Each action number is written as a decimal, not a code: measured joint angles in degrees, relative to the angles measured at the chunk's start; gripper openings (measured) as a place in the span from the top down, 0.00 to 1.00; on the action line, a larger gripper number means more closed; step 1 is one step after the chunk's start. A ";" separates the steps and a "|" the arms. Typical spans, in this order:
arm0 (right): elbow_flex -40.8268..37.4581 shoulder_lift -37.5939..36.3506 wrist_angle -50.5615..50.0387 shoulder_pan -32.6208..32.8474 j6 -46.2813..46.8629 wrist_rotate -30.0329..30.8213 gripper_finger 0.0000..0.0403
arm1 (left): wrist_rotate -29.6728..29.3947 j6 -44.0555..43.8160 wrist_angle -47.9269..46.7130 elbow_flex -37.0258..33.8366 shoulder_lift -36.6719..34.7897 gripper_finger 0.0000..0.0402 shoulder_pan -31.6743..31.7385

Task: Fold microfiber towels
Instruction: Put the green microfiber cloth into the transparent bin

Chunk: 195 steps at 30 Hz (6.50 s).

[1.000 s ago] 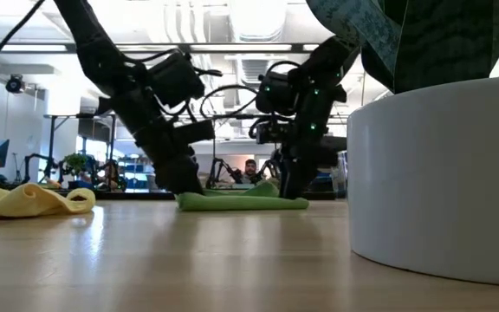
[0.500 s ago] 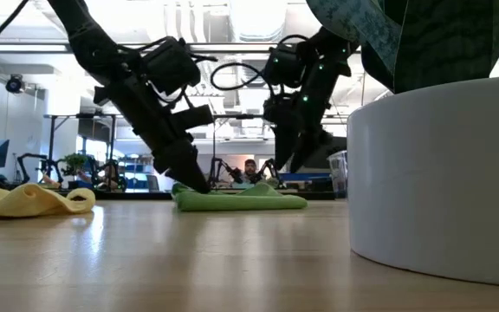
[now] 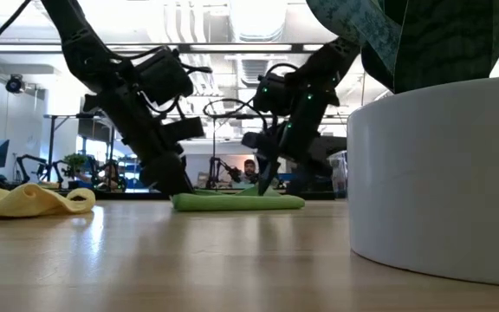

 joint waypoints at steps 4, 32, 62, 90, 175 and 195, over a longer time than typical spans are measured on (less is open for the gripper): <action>-0.04 0.38 0.92 -0.01 2.52 -1.05 0.32 | 0.00 0.00 0.56 0.07 0.02 0.61 -0.02; 1.81 3.68 3.17 2.21 4.07 -1.99 0.82 | -0.12 -0.09 3.64 0.02 0.04 0.61 -0.02; 28.72 -0.74 -44.11 -10.55 -6.12 13.85 0.97 | -4.10 -7.40 -0.16 -0.35 -13.20 0.61 -2.45; 29.93 -1.27 -63.01 -27.50 -11.28 24.54 0.97 | -4.31 -6.10 -0.04 -0.37 -13.62 0.61 -2.67; 4.14 -7.89 -36.96 -24.24 -9.07 10.47 0.48 | -4.31 -6.12 -1.44 -0.37 -13.62 0.61 -2.71; -0.60 -8.22 -33.20 -25.00 -5.89 8.34 0.91 | -3.93 -6.10 -1.70 -0.37 -13.62 0.61 -2.71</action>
